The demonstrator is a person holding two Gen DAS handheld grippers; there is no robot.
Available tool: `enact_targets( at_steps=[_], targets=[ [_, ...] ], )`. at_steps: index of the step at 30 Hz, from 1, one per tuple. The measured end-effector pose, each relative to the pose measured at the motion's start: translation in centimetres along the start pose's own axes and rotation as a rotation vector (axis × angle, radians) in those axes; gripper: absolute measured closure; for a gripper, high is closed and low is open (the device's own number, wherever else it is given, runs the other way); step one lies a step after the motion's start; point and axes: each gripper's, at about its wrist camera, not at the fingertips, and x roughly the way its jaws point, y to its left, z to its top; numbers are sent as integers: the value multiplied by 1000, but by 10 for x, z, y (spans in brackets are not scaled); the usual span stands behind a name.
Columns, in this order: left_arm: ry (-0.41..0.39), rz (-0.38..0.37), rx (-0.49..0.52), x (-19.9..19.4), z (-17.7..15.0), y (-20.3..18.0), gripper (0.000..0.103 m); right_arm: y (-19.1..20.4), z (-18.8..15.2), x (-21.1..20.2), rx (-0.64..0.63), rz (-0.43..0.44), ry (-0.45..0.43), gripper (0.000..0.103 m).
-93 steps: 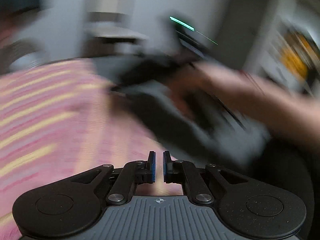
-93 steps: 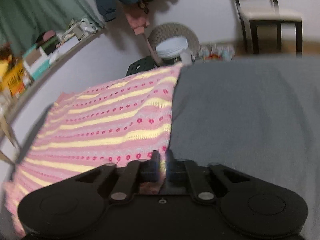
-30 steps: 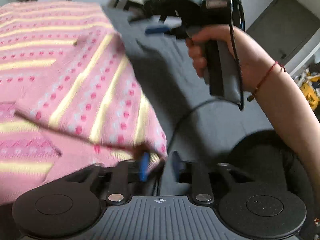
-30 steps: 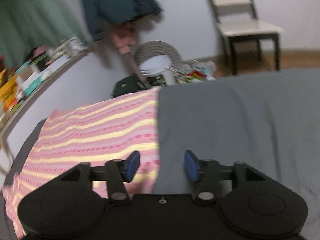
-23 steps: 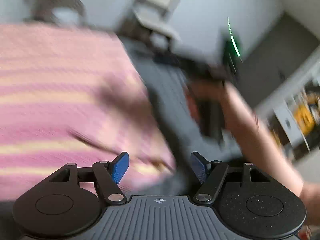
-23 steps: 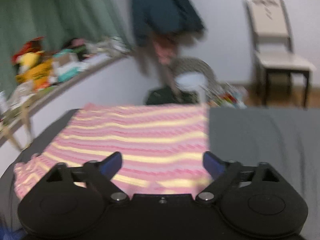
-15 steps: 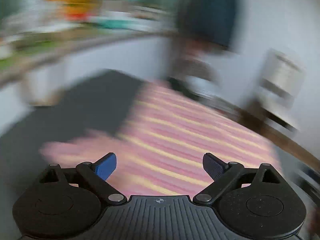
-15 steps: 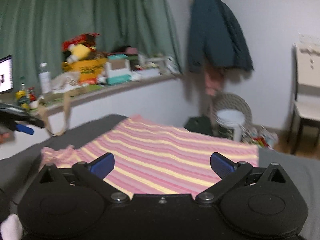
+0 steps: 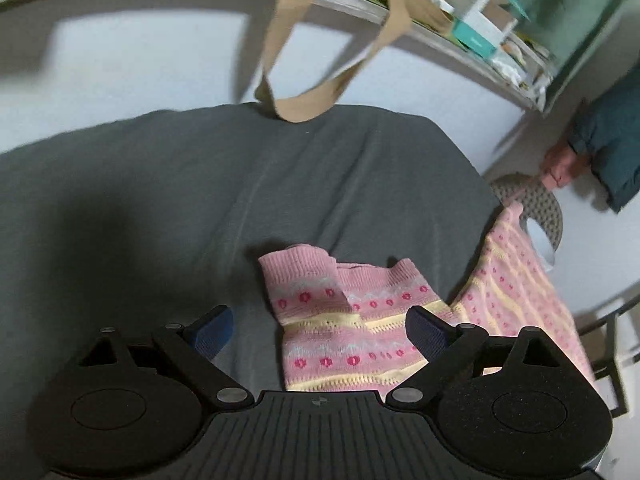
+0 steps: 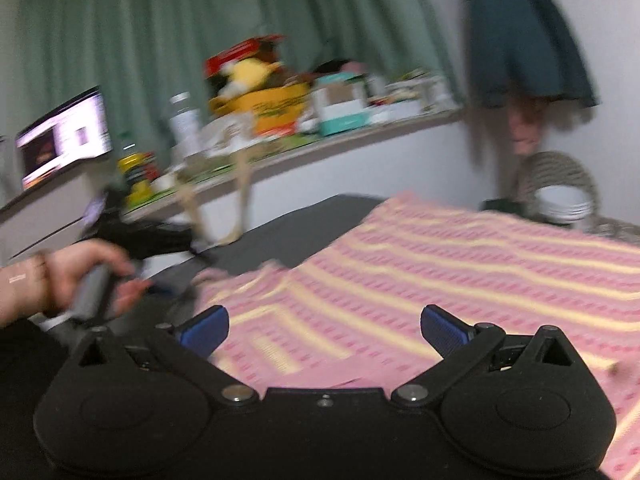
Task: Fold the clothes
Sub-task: 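Grasp the other ribbed sleeve cuff with the left tool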
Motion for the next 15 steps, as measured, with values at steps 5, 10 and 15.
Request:
enact_targets(
  at_steps=[5, 10, 15],
  targets=[
    [-19, 40, 113, -8, 3, -14, 37, 1, -11, -8, 41, 115, 20, 0],
    [22, 75, 126, 9, 2, -19, 70, -9, -18, -5, 149, 153, 63, 0],
    [-11, 65, 103, 6, -4, -25, 98, -10, -24, -1, 153, 156, 88, 0]
  ],
)
